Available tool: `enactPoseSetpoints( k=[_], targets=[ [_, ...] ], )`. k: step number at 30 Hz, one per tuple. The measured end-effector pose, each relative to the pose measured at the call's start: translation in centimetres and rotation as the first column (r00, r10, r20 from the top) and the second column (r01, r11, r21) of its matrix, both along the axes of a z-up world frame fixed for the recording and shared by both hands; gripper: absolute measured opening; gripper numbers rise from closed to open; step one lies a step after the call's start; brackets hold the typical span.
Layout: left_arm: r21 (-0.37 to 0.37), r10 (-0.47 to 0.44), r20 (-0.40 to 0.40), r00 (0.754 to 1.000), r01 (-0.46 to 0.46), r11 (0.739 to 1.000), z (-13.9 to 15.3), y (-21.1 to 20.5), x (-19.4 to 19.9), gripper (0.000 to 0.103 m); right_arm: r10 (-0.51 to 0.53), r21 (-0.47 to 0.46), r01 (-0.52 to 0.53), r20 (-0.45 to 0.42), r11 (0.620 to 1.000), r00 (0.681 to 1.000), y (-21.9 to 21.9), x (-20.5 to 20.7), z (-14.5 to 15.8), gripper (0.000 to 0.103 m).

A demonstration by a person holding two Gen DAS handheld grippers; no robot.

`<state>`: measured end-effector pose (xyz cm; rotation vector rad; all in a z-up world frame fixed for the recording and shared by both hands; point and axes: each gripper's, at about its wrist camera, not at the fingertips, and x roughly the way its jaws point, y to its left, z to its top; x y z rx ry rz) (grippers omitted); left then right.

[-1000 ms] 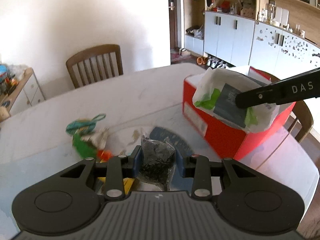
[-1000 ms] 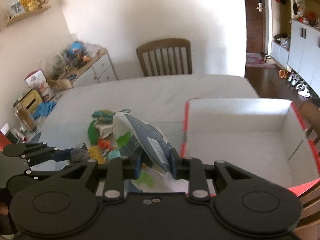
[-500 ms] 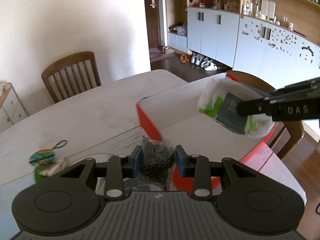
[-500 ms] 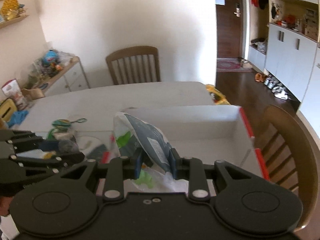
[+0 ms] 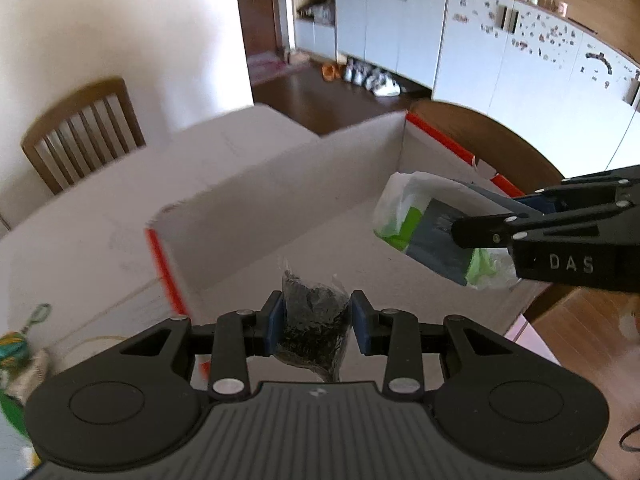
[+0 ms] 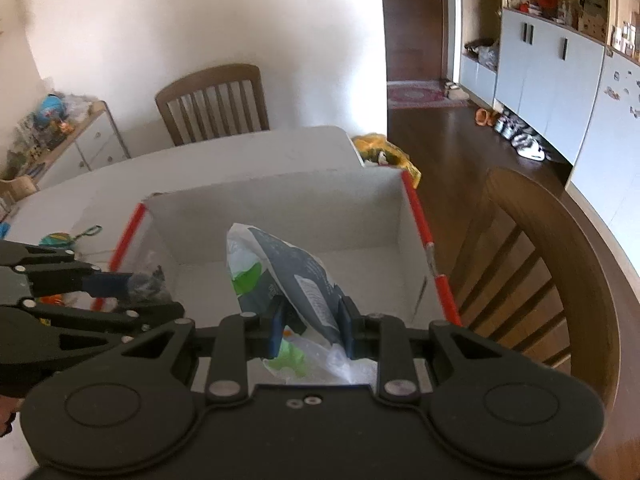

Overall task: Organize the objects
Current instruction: 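Carry both bags into the red box and open both tools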

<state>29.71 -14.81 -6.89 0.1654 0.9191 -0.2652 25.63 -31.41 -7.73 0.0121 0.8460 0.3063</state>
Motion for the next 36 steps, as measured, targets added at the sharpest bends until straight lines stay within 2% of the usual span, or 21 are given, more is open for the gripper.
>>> enactPoseSetpoints(
  k=[5,11,17,21,27,31,33,36],
  targets=[
    [0.002,0.012,-0.096,0.995,-0.012,1.000,-1.9,-1.7,3.0,0.035,0.018,-0.042,-0.019,-0.027,0.999,0.999,0.3,0.9,-1.7,0.027],
    [0.005,0.065,-0.185,0.981,-0.065,0.998,-4.0,-1.6,5.8,0.035,0.017,-0.103,-0.024,-0.066,0.994,0.998,0.7,1.7,-3.8,0.027],
    [0.041,0.072,-0.234,0.969,-0.064,0.997,-5.7,-2.0,6.9,0.035,0.052,-0.125,-0.066,-0.118,0.990,0.992,1.1,2.7,-5.2,0.027],
    [0.047,0.069,-0.290,0.955,-0.058,0.997,-6.6,-2.2,7.5,0.035,0.069,-0.154,-0.090,-0.136,0.984,0.988,1.6,2.9,-5.8,0.028],
    [0.039,0.064,-0.347,0.936,-0.054,0.998,-7.1,-2.0,7.7,0.036,0.097,-0.143,-0.121,-0.166,0.982,0.981,1.8,2.8,-6.6,0.031],
    [0.040,0.070,-0.341,0.938,-0.060,0.997,-6.4,-2.2,8.3,0.044,0.103,-0.132,-0.124,-0.152,0.983,0.983,1.5,2.6,-6.2,0.039],
    [0.041,0.077,-0.334,0.939,-0.067,0.997,-6.2,-2.1,8.3,0.056,0.101,-0.119,-0.119,-0.150,0.986,0.984,1.3,2.5,-6.0,0.041],
    [0.027,0.077,-0.316,0.946,-0.072,0.997,-5.7,-1.7,7.6,0.057,0.102,-0.110,-0.119,-0.142,0.987,0.985,0.9,2.3,-5.4,0.042]
  ],
)
